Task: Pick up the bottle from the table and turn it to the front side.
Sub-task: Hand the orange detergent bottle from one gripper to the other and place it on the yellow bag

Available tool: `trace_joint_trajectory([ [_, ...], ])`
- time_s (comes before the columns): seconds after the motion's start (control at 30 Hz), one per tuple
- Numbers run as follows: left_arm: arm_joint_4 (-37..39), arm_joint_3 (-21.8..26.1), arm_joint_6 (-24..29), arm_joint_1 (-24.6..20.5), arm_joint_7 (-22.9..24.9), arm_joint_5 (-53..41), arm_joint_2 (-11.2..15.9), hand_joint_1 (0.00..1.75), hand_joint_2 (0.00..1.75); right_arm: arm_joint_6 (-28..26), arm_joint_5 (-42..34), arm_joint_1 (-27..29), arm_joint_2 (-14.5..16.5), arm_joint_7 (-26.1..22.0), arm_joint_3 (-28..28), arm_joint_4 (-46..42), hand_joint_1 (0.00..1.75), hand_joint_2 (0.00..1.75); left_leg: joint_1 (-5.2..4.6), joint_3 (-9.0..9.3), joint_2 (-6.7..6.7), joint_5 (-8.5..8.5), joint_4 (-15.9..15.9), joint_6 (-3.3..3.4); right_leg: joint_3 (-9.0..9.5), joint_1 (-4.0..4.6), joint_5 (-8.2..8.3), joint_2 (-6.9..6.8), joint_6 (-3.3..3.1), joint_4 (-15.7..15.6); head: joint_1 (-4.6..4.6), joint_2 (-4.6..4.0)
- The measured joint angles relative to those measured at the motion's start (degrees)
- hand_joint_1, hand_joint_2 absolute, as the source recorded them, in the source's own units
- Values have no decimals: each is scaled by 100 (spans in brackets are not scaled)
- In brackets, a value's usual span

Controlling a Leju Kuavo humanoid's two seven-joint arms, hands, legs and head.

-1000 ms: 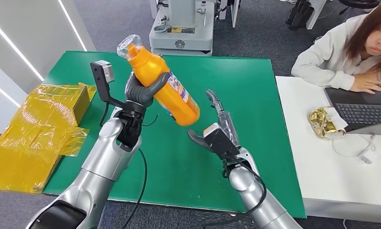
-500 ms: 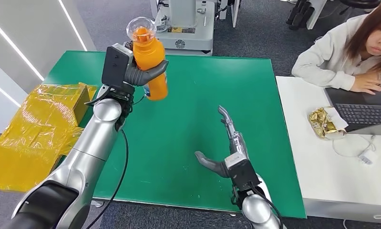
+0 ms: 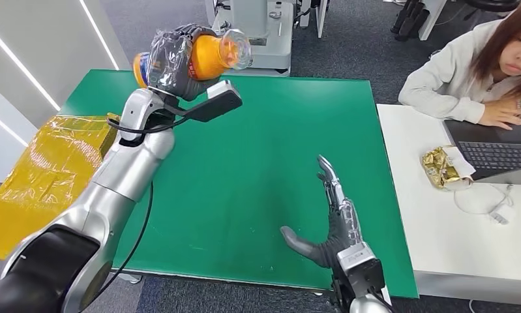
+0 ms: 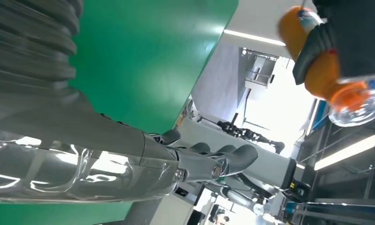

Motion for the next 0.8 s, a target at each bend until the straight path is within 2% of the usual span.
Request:
trace_joint_trajectory([
  [0.17, 135, -321, 93, -254, 269, -1362, 222, 172, 175, -109, -162, 119, -108, -164, -27, -88, 0, 175, -1, 0, 1, 0, 0, 0, 1, 0, 0, 1, 0, 0, 2, 0],
  [0.43, 516, -445, 371, -265, 359, -2083, 529, 165, 175, -156, -118, 227, -123, -285, -137, -120, 0, 175, 0, 0, 3, 0, -1, 0, 1, 0, 1, 4, 0, 1, 1, 0],
  [0.6, 687, -484, 367, -208, 345, -2415, 767, 171, 175, -146, -45, 227, -123, -375, -284, -120, 0, 175, 0, 0, 3, 0, -3, 0, 1, 0, 0, 5, -1, 2, 2, 0],
  [0.8, 730, -486, 397, 13, 434, -2571, 1108, 170, 175, -117, 17, 258, -124, -450, -507, -124, 0, 175, 0, 0, 5, 0, -4, 0, 0, 0, 0, 6, 0, 1, 1, 0],
])
